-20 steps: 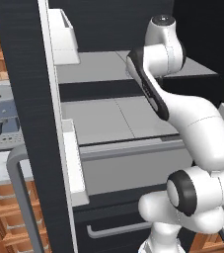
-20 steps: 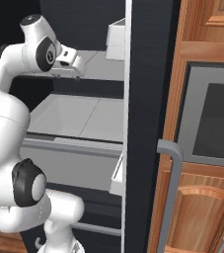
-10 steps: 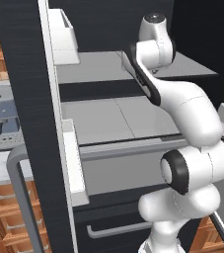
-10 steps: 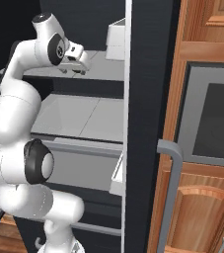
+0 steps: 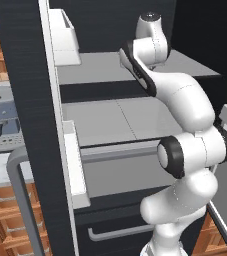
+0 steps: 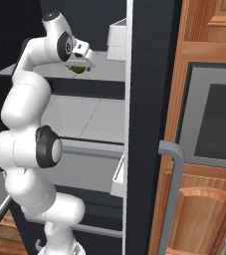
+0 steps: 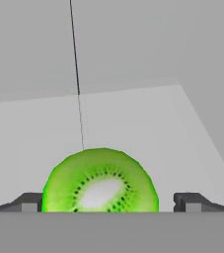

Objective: Place the cold items (kiwi and apple) from the fridge in one tupperware on the dining counter. Place the warm items (kebab skewer and hot dog) in the stove area in another tupperware.

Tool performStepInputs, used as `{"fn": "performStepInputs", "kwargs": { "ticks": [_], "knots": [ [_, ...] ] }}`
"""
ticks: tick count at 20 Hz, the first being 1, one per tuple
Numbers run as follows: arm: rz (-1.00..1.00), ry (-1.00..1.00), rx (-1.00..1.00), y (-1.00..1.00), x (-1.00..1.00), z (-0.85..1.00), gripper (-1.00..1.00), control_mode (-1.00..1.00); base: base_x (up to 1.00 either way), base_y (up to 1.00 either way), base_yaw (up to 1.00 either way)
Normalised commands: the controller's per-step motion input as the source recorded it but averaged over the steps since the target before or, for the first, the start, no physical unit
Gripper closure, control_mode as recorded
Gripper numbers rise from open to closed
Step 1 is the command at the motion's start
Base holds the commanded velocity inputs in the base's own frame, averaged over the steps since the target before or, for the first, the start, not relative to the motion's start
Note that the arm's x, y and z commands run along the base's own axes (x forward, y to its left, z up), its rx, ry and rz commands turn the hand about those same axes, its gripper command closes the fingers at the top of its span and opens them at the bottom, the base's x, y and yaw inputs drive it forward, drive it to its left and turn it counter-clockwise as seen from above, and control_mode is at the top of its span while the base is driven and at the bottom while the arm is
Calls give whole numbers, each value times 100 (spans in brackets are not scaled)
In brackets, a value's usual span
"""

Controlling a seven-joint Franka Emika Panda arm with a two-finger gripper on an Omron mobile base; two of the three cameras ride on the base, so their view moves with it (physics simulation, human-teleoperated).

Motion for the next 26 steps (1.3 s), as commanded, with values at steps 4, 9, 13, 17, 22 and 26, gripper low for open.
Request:
{"fn": "performStepInputs", "kwargs": {
  "ticks": [4,9,13,17,22,26],
  "knots": [
    [0,0,0,0,21,0,-100,-100,0,0,0],
    [0,-1,0,0,0,-6,-100,-100,0,0,0],
    [0,-2,0,0,-9,-11,-100,-100,0,0,0],
    [0,0,0,0,-6,-14,-100,-100,0,0,0],
    [0,0,0,1,-1,-17,100,-100,0,0,0],
    [0,0,0,0,-10,-14,100,-100,0,0,0]
  ]
}}
